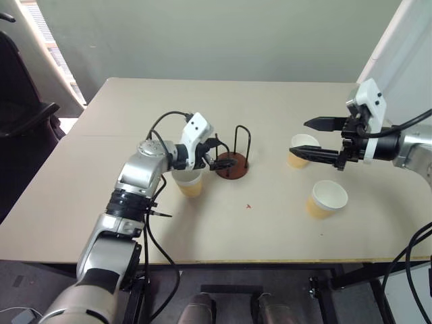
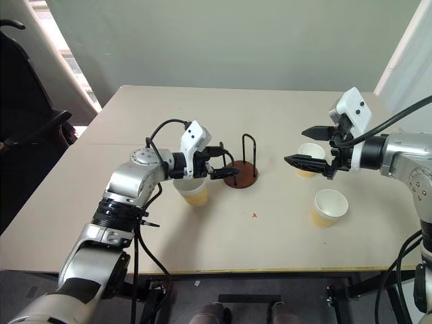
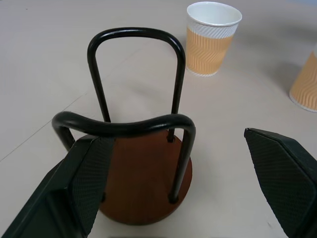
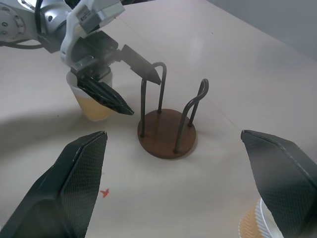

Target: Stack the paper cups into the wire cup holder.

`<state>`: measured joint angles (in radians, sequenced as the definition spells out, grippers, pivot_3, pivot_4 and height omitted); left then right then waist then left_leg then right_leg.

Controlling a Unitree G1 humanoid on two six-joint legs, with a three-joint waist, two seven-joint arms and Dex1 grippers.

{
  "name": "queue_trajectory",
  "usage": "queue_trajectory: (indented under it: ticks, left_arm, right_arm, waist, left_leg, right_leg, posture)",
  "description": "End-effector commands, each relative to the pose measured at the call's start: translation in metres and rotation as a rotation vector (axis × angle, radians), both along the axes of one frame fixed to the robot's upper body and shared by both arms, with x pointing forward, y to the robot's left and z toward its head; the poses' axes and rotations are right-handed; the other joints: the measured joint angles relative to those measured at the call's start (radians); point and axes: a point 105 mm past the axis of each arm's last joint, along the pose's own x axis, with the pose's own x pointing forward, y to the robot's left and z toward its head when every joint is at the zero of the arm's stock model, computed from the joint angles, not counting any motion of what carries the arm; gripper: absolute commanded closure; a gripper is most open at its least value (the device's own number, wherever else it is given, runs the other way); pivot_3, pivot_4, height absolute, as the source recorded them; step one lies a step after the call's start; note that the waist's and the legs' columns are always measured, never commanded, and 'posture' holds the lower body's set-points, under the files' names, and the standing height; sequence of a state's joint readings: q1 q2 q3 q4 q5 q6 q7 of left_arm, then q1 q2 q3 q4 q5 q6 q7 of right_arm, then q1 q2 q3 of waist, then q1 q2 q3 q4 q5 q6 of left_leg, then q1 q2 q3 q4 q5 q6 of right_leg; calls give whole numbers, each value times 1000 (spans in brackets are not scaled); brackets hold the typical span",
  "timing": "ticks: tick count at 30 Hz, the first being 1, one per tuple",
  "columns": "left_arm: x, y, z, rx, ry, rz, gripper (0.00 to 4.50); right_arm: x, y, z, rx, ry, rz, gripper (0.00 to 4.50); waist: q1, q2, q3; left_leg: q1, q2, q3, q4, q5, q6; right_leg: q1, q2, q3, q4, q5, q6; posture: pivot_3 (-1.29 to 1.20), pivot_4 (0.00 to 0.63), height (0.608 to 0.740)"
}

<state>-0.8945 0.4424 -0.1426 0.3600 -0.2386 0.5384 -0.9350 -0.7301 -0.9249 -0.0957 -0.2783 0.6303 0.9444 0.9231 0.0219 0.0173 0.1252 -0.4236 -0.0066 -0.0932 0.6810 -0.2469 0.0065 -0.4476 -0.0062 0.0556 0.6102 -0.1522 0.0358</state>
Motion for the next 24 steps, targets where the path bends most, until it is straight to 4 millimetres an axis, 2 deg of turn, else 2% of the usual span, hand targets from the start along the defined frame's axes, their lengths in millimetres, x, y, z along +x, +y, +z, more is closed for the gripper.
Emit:
queue_trajectory:
  ticks: [1,10,11,13,23,24]
  left_arm:
    - [3,-10,16,-24,-43,-27,0]
    - [7,-20,5,-13,-20,-39,0]
    - [6,-21,5,-13,-19,-45,178]
    - [4,-21,5,-8,-19,-56,573]
    - [10,-10,6,25,-59,-13,4280]
    - [11,-9,6,27,-62,-8,4449]
  right_arm:
    - [-5,1,12,10,-56,7,9]
    - [-5,1,12,26,-62,7,9]
    - [-5,1,12,26,-63,7,0]
    - [-5,1,12,28,-64,4,0]
    - [-4,-2,10,38,-67,-9,0]
    - [-4,-2,9,39,-66,-10,0]
  waist:
    - [1,0,0]
    - [2,0,0]
    - [2,0,0]
    - [2,0,0]
    - [3,0,0]
    - [3,0,0]
  left_leg:
    - [0,0,0,0,0,0]
    - [0,0,1,1,0,0]
    - [0,0,1,1,0,0]
    - [-1,0,1,1,0,0]
    - [-1,0,2,1,0,0]
    - [-1,0,2,2,0,0]
  right_leg:
    - [0,0,0,0,0,0]
    - [0,0,1,0,0,2]
    - [0,0,1,0,0,2]
    - [0,0,1,-1,0,3]
    - [0,0,1,-1,-1,3]
    - [0,0,1,0,-1,3]
  posture:
    - [0,150,740]
    - [0,150,740]
    - [0,150,740]
    - [0,150,740]
    - [0,150,740]
    - [0,150,740]
